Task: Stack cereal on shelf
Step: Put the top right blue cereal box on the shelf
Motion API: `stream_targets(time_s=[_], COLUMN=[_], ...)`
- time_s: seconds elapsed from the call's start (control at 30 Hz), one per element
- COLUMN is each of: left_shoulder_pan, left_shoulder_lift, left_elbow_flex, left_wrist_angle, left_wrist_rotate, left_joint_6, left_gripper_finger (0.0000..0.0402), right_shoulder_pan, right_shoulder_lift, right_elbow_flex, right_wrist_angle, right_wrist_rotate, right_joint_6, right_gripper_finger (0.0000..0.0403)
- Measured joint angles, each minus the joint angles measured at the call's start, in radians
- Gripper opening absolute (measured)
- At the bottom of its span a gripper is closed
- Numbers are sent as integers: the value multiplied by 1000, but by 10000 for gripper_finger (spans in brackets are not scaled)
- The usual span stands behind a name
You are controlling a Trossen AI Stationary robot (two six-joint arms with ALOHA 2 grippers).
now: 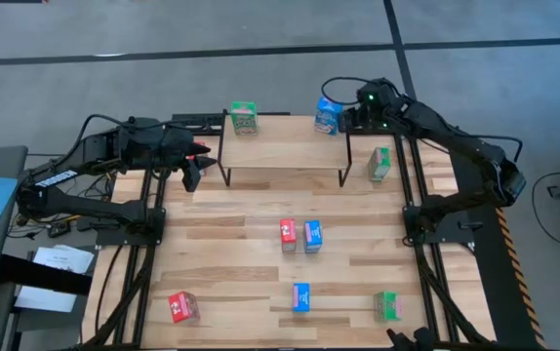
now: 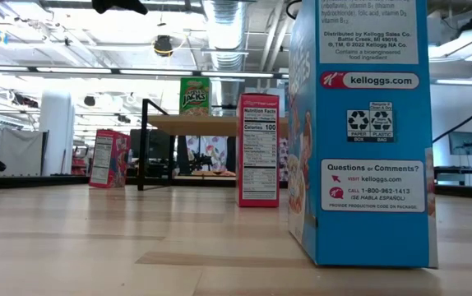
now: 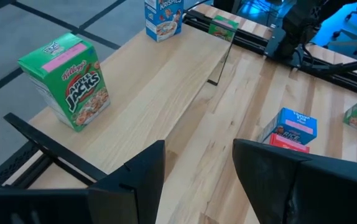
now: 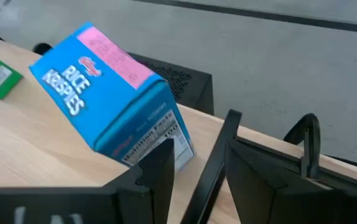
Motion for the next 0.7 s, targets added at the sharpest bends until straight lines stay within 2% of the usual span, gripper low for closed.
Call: stream_targets(time_s=[0.7], left_shoulder_pan=[0], left_shoulder_lift=[0], left_elbow_flex=[0], left_wrist_angle=[0], left_wrist_rotate=[0], left_joint_6=[0], left_gripper_finger=[176], right_shoulder_pan=[0], right_shoulder_lift=[15], right_elbow_flex=[0], right_wrist_angle=[106], right_wrist_rotate=[6], right_joint_6=[0], right_gripper_finger=[164])
